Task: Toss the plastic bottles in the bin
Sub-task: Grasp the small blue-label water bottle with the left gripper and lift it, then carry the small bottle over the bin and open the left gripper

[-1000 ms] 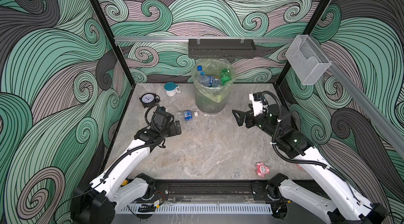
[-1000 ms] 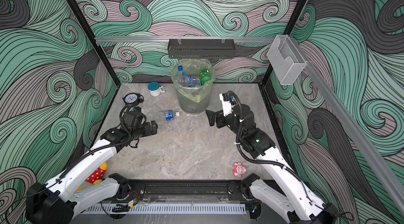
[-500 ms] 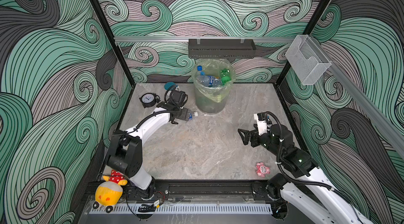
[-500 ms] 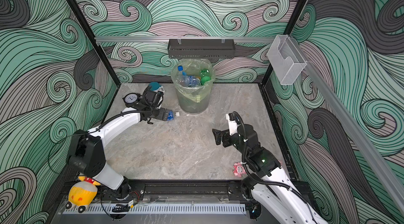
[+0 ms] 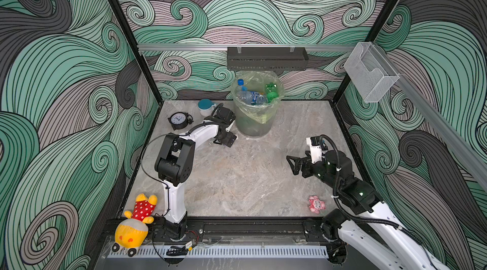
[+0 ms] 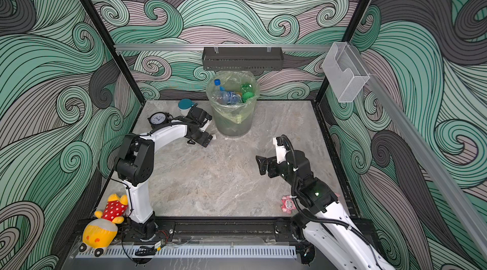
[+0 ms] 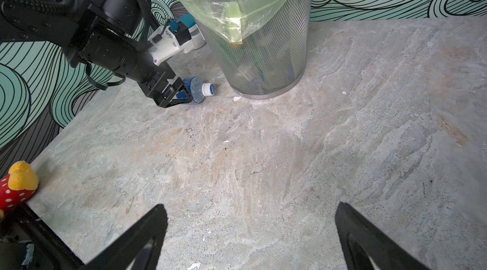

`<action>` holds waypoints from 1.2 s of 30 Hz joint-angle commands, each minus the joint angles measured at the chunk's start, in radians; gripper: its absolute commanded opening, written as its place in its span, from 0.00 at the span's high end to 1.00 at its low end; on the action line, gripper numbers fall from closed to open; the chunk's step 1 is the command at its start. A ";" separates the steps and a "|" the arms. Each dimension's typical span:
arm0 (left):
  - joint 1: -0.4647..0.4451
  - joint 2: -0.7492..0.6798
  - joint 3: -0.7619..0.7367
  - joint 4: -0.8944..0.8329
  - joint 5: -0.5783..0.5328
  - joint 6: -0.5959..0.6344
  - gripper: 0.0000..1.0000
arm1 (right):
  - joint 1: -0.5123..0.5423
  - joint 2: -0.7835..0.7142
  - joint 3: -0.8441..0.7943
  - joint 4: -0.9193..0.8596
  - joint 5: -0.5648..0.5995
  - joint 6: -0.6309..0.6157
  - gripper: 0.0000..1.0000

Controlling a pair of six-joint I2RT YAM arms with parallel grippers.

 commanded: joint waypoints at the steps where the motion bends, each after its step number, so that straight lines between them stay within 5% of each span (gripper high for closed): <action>1: 0.007 0.024 0.027 -0.056 0.010 0.021 0.13 | -0.003 -0.005 -0.007 0.007 -0.008 0.019 0.01; 3: 0.006 0.029 0.025 -0.076 0.008 -0.012 0.22 | -0.003 -0.008 -0.005 0.006 -0.003 0.021 0.01; 8: 0.003 -0.011 -0.059 -0.055 0.022 -0.072 0.26 | -0.003 0.001 -0.007 0.012 -0.005 0.022 0.01; 16: 0.003 -0.137 -0.196 -0.012 0.020 -0.210 0.47 | -0.003 0.034 -0.009 0.039 -0.013 0.027 0.01; 36: 0.007 -0.865 -0.551 0.004 -0.023 -0.469 0.52 | -0.003 0.082 -0.042 0.066 0.002 0.053 0.01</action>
